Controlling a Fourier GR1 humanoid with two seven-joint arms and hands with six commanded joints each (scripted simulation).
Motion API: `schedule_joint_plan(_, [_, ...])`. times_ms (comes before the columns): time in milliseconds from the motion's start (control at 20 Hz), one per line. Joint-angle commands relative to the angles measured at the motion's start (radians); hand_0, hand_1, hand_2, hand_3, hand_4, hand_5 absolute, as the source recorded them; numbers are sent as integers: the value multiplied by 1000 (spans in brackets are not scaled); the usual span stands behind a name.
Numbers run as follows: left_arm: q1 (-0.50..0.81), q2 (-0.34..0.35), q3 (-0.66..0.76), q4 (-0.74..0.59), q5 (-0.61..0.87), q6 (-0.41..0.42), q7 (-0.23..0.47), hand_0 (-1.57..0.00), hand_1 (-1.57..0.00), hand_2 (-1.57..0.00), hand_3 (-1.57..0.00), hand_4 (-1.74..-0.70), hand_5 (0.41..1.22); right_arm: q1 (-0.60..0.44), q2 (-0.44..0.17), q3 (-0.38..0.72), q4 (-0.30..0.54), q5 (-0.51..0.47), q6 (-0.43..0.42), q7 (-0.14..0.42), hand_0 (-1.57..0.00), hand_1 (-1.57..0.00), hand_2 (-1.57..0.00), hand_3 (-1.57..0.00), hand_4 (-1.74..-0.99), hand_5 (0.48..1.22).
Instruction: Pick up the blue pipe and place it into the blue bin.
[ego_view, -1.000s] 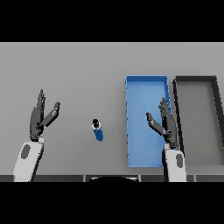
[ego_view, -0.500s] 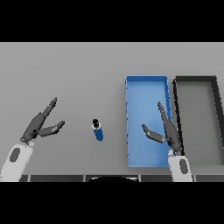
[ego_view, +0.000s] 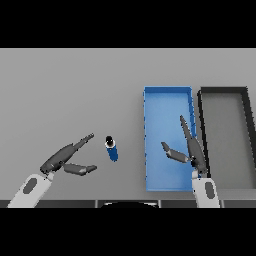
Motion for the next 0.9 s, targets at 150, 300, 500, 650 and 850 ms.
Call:
schedule_joint_plan(150, [-15, -72, -62, 10, -53, 8, -17, 1, 1, 1, 1, -1123, 470, -3, -7, 0, -5, -2, 8, 19, 1, 1, 1, 1, -1210, 570])
schedule_joint_plan(300, [-64, -147, -89, 63, -86, 26, -22, 1, 1, 1, 1, -1149, 486, -7, -6, -10, 6, -19, 15, 22, 1, 1, 1, 1, -1211, 560])
schedule_joint_plan(500, [-95, -237, -103, 155, -109, 55, -27, 1, 1, 1, 1, -1126, 487, 8, 17, 6, 21, -1, 3, -9, 1, 1, 1, 1, -1205, 554])
schedule_joint_plan(650, [-110, -304, -104, 221, -102, 67, -43, 1, 1, 1, 1, -1137, 495, 16, 16, 1, 18, -2, -1, -13, 1, 1, 1, 1, -1200, 549])
schedule_joint_plan(850, [-143, -346, -108, 303, -151, 100, -94, 1, 1, -6, 1, -1099, 506, 2, 17, -3, 11, -6, -5, 6, 1, 1, 1, 1, -1198, 547])
